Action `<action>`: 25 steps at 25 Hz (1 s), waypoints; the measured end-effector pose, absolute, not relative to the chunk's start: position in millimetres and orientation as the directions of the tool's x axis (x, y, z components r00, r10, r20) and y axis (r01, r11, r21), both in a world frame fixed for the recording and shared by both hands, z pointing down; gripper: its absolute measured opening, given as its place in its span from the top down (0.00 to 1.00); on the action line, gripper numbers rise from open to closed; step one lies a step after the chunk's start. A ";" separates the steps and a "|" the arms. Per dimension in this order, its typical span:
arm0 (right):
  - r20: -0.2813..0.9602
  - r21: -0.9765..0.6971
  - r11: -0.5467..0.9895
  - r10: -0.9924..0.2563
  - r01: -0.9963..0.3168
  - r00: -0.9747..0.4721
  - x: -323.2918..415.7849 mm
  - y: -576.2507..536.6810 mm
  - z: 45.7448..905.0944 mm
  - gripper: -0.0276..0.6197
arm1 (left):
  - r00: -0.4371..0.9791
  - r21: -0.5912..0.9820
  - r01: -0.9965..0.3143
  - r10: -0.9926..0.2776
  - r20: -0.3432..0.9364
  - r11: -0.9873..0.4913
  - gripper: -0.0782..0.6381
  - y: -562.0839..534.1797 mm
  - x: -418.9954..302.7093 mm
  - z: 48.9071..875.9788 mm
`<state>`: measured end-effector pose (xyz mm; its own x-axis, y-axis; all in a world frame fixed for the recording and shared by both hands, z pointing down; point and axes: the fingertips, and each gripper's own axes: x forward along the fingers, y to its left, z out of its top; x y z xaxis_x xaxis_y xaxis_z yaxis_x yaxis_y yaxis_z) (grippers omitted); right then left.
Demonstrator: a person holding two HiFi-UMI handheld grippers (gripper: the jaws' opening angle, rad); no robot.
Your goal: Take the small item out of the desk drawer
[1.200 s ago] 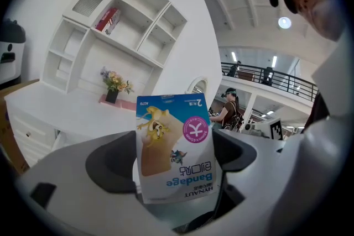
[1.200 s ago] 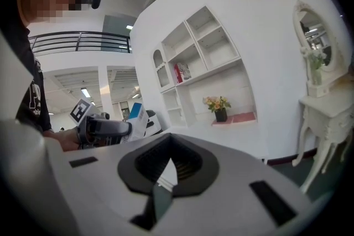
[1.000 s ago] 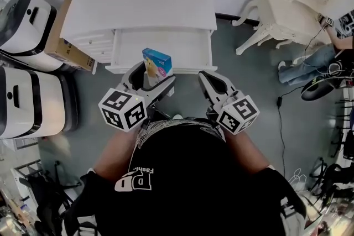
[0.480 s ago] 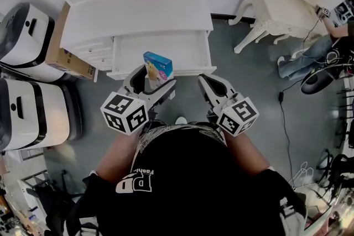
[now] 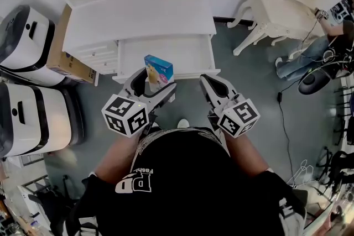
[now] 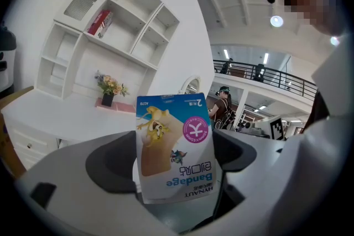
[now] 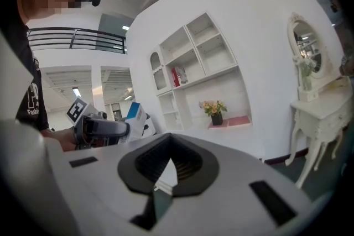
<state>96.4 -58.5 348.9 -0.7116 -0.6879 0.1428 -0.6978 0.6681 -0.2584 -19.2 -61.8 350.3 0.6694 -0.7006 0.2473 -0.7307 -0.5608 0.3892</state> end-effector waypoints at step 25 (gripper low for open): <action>0.159 -0.256 0.659 -0.693 -0.708 -0.703 52.0 -37.8 356.0 0.95 | 0.685 0.390 -0.719 -0.681 0.259 -0.575 0.30 -37.2 -61.1 356.9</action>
